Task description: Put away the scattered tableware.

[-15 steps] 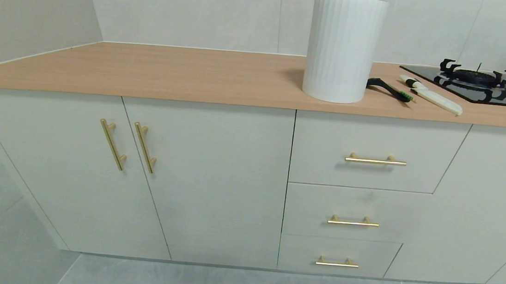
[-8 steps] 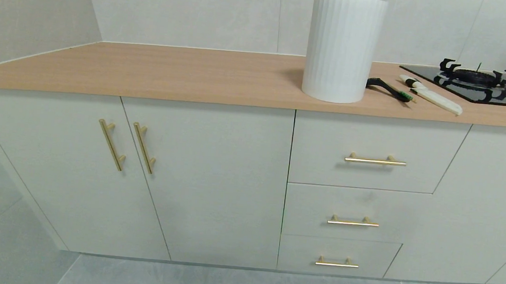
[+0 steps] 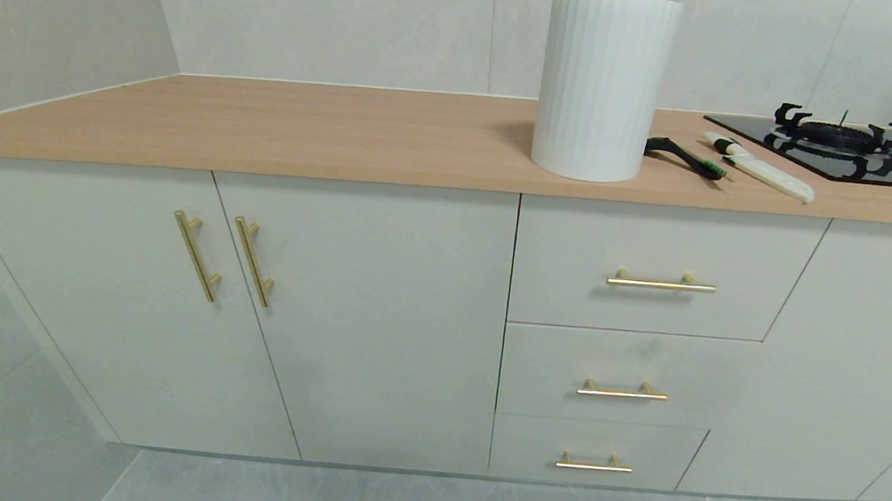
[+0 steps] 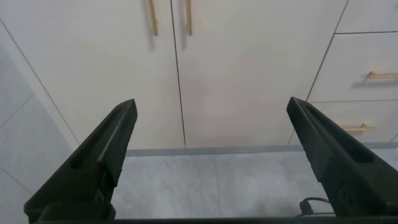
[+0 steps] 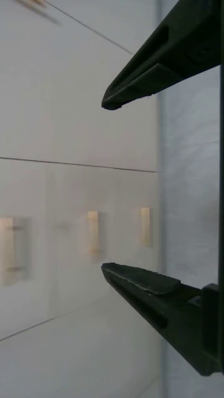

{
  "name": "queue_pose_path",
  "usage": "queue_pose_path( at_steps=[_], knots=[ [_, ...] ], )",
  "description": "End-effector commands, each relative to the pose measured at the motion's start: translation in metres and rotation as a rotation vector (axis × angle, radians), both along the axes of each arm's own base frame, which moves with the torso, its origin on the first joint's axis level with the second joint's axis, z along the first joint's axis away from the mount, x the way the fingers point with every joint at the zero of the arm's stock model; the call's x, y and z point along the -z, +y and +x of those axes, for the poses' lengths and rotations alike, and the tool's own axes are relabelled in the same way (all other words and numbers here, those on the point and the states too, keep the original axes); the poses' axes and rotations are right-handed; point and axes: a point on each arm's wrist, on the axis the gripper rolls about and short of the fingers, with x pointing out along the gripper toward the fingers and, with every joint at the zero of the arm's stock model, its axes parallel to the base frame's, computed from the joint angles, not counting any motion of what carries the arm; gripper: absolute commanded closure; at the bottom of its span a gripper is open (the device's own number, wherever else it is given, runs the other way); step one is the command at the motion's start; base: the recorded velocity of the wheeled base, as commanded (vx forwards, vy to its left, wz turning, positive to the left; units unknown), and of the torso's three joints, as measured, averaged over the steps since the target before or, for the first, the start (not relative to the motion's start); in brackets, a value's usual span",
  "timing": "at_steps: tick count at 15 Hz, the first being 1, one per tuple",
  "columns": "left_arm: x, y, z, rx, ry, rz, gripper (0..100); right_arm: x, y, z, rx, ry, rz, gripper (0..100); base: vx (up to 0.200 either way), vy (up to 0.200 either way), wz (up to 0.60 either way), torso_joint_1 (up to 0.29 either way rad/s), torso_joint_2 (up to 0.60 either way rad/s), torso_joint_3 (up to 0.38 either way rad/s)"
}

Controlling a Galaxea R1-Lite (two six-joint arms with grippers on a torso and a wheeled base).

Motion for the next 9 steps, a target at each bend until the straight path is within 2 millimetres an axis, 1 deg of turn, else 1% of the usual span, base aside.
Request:
queue_pose_path(
  at_steps=[1, 2, 3, 4, 6, 7, 9],
  knots=[
    [0.000, 0.000, 0.000, 0.001, 0.001, 0.000, 0, -0.027, 0.002, 0.026, -0.072, 0.181, 0.006, 0, 0.000, 0.000, 0.00, 0.000, 0.00, 0.000],
    [0.000, 0.000, 0.000, -0.001, 0.001, 0.000, 0, -0.031, 0.002, 0.032, -0.087, 0.212, 0.008, 0, 0.000, 0.000, 0.00, 0.000, 0.00, 0.000],
    [0.000, 0.000, 0.000, -0.001, 0.001, 0.000, 0, -0.044, 0.003, 0.053, -0.116, 0.311, 0.010, 0, 0.000, 0.000, 0.00, 0.000, 0.00, 0.000],
    [0.000, 0.000, 0.000, 0.001, 0.001, 0.000, 0, -0.055, 0.005, 0.070, -0.152, 0.370, 0.006, 0, 0.000, 0.000, 0.00, 0.000, 0.00, 0.000],
    [0.000, 0.000, 0.000, -0.001, 0.001, 0.000, 0, -0.069, 0.011, 0.096, -0.218, 0.439, -0.007, 0, 0.000, 0.000, 0.00, 0.000, 0.00, 0.000],
    [0.000, 0.000, 0.000, 0.001, 0.001, 0.000, 0, -0.077, 0.016, 0.116, -0.238, 0.486, -0.013, 0, 0.000, 0.000, 0.00, 0.000, 0.00, 0.000],
    [0.000, 0.000, 0.000, 0.001, 0.001, 0.000, 0, -0.092, 0.026, 0.150, -0.276, 0.527, -0.025, 0, 0.000, 0.000, 0.00, 0.000, 0.00, 0.000]
  ],
)
